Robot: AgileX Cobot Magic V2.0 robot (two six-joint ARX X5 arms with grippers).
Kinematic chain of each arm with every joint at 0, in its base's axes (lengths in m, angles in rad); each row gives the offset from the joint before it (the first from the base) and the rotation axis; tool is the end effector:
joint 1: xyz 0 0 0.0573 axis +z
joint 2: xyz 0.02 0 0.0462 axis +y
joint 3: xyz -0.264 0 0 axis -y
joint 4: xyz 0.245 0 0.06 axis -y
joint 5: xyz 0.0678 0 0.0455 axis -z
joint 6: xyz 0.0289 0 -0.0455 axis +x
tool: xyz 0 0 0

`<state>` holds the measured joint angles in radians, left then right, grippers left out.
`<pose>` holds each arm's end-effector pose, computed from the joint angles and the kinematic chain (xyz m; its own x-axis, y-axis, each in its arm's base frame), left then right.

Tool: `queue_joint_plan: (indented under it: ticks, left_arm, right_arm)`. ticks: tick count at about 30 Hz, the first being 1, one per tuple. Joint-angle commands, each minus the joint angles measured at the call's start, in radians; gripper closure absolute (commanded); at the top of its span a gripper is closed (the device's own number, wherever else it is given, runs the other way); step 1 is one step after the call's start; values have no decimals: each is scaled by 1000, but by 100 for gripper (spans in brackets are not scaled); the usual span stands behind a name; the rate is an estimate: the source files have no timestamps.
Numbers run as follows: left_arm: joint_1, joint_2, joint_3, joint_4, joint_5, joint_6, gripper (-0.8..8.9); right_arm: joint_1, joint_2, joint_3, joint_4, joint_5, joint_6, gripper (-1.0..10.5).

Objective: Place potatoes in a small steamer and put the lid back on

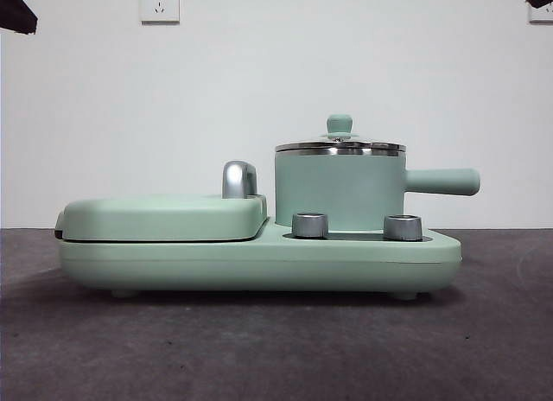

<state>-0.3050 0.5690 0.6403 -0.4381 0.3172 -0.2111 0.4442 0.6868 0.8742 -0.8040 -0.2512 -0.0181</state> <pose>0.1181 -0.0466 0.2889 0.7523 -0.5638 -0.3407 0.4789 0.8232 -0.3050 0.1085 0.0596 0.3201 0.6067 0.5640 -0.5601 -0.6087 0.7828 0.1289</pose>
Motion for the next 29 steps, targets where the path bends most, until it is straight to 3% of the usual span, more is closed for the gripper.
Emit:
queue_joint_plan:
  ticks: [1,3,7,13,20,29]
  left_arm:
    - [0,2,7,5,-3,113,807]
    - [5,-14,0,5,-7,173,807]
    - [52,-118,-121,60,-11,211,807]
    - [167,-371,-418,234,-134,181,807]
    - [239,-560,-568,253,-313,172,807]
    - [247,-563,-626,252,-326,172,807]
  right_arm:
    - [5,3,4,10,-3,10,913]
    - [5,3,4,10,-3,10,913]
    - [5,3,4,11,-3,10,913]
    - [5,3,4,11,-3,10,913]
    - [5,3,4,11,-3,10,913]
    - [5,3,5,18,-3,10,913]
